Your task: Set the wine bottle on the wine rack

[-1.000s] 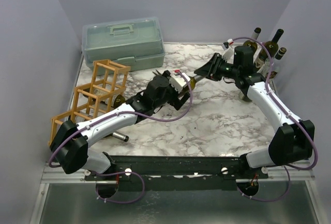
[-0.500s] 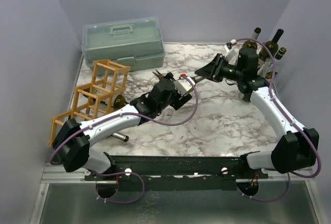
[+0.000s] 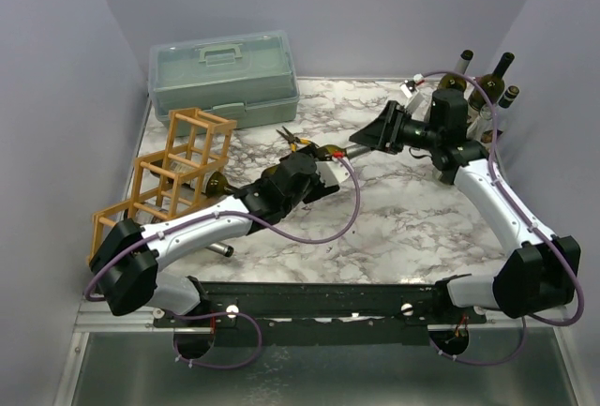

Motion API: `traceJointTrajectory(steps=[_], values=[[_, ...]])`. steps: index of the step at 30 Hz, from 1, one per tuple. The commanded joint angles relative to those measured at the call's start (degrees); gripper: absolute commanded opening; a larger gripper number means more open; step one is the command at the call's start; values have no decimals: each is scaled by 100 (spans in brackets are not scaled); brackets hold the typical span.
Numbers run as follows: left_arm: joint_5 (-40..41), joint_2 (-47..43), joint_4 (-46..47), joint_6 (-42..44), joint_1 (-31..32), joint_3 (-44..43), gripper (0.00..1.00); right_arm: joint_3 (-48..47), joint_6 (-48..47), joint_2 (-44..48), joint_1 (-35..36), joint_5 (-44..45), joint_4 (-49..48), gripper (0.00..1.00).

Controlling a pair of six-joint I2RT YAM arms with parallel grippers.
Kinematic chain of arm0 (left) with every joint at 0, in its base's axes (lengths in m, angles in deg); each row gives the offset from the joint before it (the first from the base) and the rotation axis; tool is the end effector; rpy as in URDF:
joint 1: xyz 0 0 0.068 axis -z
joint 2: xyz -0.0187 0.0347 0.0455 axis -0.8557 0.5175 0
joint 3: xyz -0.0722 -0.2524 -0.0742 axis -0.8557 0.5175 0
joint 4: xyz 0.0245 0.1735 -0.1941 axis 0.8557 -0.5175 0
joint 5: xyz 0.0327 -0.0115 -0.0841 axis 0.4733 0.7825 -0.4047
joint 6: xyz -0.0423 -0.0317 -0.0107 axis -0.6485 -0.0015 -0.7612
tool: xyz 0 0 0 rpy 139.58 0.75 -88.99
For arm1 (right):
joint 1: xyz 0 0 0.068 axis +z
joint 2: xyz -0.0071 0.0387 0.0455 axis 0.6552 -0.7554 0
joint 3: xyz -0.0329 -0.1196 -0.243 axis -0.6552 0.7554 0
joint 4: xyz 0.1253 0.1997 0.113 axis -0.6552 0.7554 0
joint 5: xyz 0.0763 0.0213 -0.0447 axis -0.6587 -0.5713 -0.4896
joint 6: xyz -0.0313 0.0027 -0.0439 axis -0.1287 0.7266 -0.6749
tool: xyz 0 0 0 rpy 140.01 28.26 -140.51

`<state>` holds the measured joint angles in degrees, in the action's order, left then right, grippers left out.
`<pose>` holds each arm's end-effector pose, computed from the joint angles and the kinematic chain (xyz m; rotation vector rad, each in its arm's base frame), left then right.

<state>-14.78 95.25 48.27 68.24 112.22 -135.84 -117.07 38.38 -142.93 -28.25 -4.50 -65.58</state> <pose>0.1975 -0.2464 0.2845 1.1341 1.6264 0.0491 0.2885 0.0901 0.3372 -0.0643 2.0688 1.3276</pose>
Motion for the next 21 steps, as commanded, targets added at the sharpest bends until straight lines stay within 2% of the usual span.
traceJointTrajectory(steps=[1,4,7,13,21], values=[[214,-343,336,1031,32,309,0,-462,-964,-81,21,-195,1130,67],[57,-508,397,1515,58,567,0,-695,-1644,-259,25,-100,1861,78],[-140,-697,427,2047,58,852,0,-787,-2211,-298,56,97,2320,82],[-820,-1214,441,2952,58,1485,0,-553,-2698,-391,493,146,2588,83],[-1035,-1431,277,3171,40,1597,0,-600,-3086,-786,1351,55,2986,83]])
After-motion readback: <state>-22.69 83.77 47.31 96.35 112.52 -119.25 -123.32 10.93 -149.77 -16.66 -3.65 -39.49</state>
